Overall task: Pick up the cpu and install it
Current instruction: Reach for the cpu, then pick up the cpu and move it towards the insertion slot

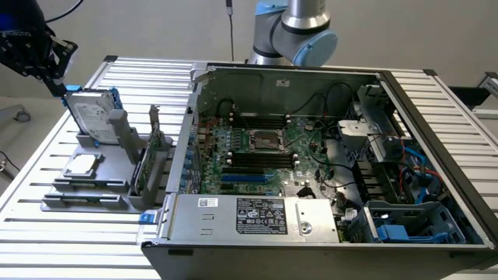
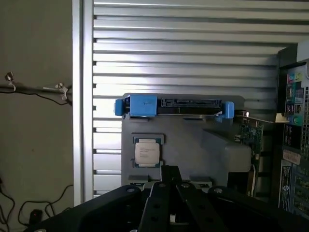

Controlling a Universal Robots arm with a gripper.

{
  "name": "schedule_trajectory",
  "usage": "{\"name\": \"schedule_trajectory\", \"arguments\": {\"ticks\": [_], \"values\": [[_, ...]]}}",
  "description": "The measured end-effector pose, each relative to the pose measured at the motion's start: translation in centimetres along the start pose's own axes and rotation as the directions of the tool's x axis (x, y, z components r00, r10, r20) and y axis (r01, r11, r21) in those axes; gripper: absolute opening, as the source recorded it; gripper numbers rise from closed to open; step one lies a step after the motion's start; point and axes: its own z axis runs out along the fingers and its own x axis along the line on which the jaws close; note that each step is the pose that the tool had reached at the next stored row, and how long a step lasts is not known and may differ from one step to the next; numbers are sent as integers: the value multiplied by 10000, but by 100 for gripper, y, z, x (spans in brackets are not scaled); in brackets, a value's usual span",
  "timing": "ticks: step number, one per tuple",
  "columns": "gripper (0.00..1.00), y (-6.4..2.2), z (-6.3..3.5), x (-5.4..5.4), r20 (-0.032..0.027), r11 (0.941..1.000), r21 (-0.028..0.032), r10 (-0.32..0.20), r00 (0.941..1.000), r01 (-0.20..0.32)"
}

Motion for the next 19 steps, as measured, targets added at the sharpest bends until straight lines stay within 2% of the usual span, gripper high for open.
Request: {"name": "schedule_trajectory", "arguments": {"ticks": [6, 8, 19], "values": [[11, 32, 14, 70, -3, 9998, -4, -194, 9998, 194], [11, 46, 22, 72, -28, 9998, -2, -210, 9998, 210], [11, 47, 23, 72, -28, 9998, -4, -209, 9998, 209]]}}
